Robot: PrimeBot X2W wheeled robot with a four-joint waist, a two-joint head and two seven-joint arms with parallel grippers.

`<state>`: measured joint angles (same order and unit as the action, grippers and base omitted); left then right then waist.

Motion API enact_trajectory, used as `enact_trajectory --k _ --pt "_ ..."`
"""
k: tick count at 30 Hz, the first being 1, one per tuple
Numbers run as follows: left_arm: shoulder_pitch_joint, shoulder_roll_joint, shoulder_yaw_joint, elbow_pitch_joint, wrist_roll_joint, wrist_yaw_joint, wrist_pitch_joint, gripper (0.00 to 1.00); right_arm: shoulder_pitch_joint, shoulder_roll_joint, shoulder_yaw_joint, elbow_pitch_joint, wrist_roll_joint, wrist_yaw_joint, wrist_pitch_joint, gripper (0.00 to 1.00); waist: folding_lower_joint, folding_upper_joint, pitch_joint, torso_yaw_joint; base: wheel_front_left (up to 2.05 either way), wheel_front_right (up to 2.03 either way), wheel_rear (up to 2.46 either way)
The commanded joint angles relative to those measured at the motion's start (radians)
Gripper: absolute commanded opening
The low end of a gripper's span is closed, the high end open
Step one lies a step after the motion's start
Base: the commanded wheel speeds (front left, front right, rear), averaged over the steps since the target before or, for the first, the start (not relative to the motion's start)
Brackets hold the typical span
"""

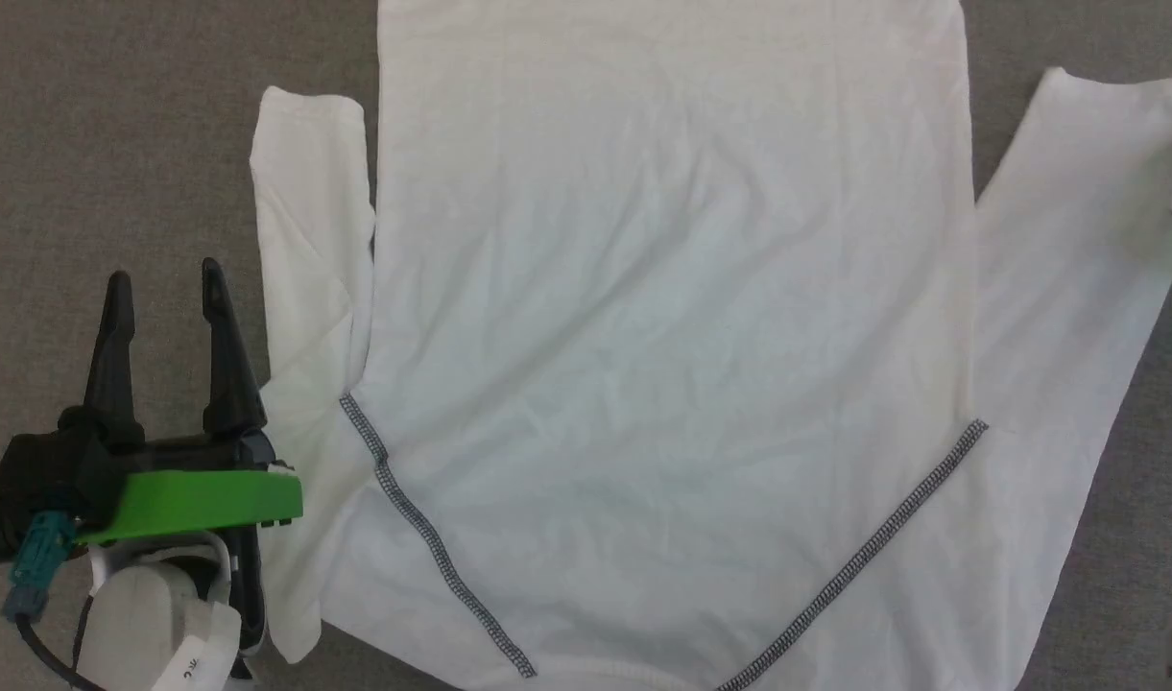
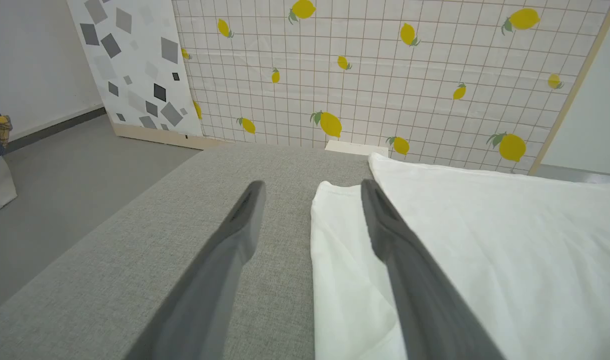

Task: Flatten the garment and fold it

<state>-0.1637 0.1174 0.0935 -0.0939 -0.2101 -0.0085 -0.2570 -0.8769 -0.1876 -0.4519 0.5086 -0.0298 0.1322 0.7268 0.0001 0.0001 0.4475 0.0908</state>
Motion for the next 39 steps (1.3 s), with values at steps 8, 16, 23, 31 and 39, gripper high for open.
enact_trajectory --k 8,16,23,31,39 --pt "0.068 -0.028 0.041 0.0 0.02 -0.015 -0.005 1.0 0.272 -0.122 -0.148 -0.137 0.1 -0.002 0.008 0.0 -0.0001 -0.0001 -0.175 -0.047 0.0 0.0 0.0" --pt "0.136 -0.043 0.067 -0.013 0.035 -0.02 -0.005 1.0 0.454 -0.146 -0.318 -0.239 0.104 -0.002 0.001 0.0 -0.0001 -0.0001 -0.258 -0.078 0.0 0.0 0.0" --pt "0.176 -0.051 0.084 -0.024 0.038 -0.021 -0.005 1.0 0.506 -0.168 -0.301 -0.273 0.096 -0.002 -0.011 0.0 -0.0001 -0.0001 -0.304 -0.084 0.0 0.0 0.0" --pt "0.207 -0.057 0.091 -0.018 0.041 -0.025 -0.005 1.0 0.604 -0.171 0.007 -0.483 0.291 -0.002 -0.015 0.0 -0.0001 -0.0001 -0.351 -0.086 0.0 0.0 0.0" --pt "0.22 -0.06 0.085 -0.01 0.039 -0.026 -0.005 1.0 0.639 -0.038 0.411 -0.683 0.452 -0.002 0.057 0.0 -0.0001 -0.0001 -0.388 -0.082 0.0 0.0 0.0"
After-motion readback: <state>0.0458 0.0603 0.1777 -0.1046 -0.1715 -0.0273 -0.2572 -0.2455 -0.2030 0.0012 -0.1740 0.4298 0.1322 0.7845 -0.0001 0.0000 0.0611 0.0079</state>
